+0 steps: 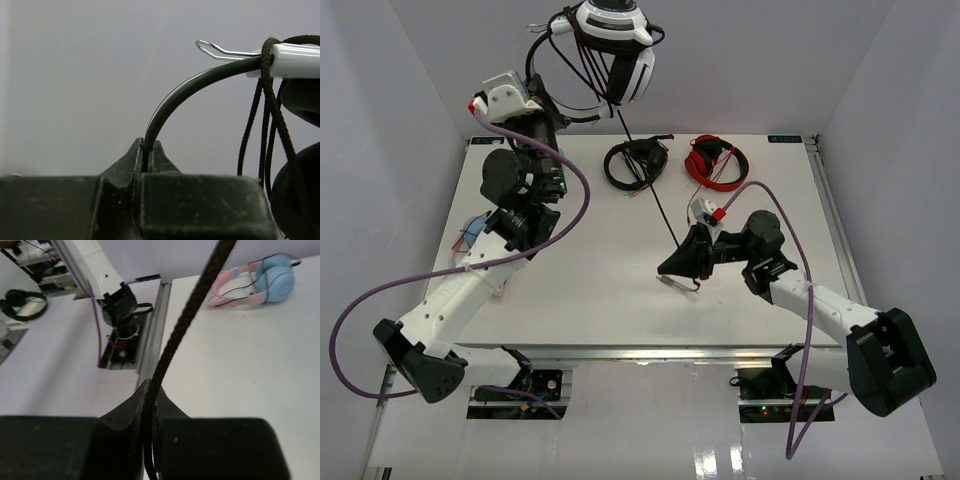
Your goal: Wrap the headphones
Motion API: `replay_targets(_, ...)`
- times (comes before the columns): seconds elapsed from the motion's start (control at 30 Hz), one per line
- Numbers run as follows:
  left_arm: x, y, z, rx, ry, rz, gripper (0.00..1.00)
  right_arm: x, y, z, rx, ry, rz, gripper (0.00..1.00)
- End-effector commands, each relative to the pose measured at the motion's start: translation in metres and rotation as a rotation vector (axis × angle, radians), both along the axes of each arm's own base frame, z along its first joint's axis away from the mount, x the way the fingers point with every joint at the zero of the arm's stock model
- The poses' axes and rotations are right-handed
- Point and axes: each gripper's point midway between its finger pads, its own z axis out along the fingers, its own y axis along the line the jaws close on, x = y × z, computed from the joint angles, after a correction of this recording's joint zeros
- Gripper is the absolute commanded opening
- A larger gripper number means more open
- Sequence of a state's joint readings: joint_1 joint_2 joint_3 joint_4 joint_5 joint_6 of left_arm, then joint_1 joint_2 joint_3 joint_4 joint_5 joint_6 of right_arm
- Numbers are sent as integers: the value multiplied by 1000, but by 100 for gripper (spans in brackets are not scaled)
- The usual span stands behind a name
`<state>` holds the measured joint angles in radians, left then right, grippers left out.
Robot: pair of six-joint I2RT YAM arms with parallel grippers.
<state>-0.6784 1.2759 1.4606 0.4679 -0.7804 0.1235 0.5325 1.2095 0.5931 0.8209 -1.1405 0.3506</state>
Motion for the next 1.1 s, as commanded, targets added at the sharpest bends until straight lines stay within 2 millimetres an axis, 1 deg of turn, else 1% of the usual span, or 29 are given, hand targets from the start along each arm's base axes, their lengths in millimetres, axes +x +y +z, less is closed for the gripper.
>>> replay_targets(0.0,22,20,-40,352,120,268,0,29,-2,5,-142,-212,-130,8)
replay_targets(0.03,28,13,-60,449,153,262,0,41,-4,22,-170,-289,-198,8)
replay_targets(0.07,31,7,-68,507,164,244,0,49,-10,30,-220,-354,-250,8)
replay_targets(0.13,40,-3,-112,655,253,217,0,64,-27,41,-318,-474,-352,8)
replay_targets(0.17,42,-8,-133,720,285,198,0,69,-35,54,-345,-537,-396,8)
replay_targets(0.23,45,-18,-178,845,371,137,0,75,-46,90,-351,-658,-462,8)
replay_targets(0.27,45,-27,-198,875,398,89,0,77,-52,94,-377,-693,-478,8)
replay_targets(0.3,44,-33,-212,904,421,58,0,80,-55,101,-385,-719,-497,8)
replay_targets(0.37,34,-58,-253,994,475,-74,0,91,-60,119,-395,-779,-561,8)
replay_targets(0.4,28,-68,-264,1021,482,-125,0,98,-63,123,-402,-796,-593,8)
replay_targets(0.43,16,-88,-281,1074,476,-251,0,105,-65,126,-413,-817,-622,8)
replay_targets(0.47,4,-101,-297,1104,475,-345,0,113,-67,125,-432,-827,-649,9)
replay_targets(0.5,-5,-109,-305,1113,468,-397,0,120,-67,123,-446,-831,-668,9)
replay_targets(0.53,-12,-115,-306,1110,452,-437,0,122,-67,122,-448,-836,-672,9)
replay_targets(0.6,-20,-118,-303,1077,447,-479,0,122,-63,113,-453,-831,-649,8)
replay_targets(0.67,-20,-117,-302,1050,468,-488,0,117,-60,109,-440,-823,-620,8)
replay_targets(0.73,-22,-120,-299,1049,455,-506,0,116,-60,109,-439,-826,-618,8)
replay_targets(0.8,-19,-121,-296,1028,460,-496,0,111,-60,107,-441,-838,-584,8)
replay_targets(0.83,-16,-119,-290,999,466,-473,0,103,-57,109,-419,-844,-547,8)
replay_targets(0.93,-3,-113,-287,940,507,-430,0,80,-50,109,-374,-847,-431,8)
replay_targets(0.97,3,-113,-281,888,520,-416,0,71,-49,107,-366,-856,-386,8)
replay_targets(1.07,28,-90,-258,661,572,-362,0,52,-49,107,-346,-880,-297,8)
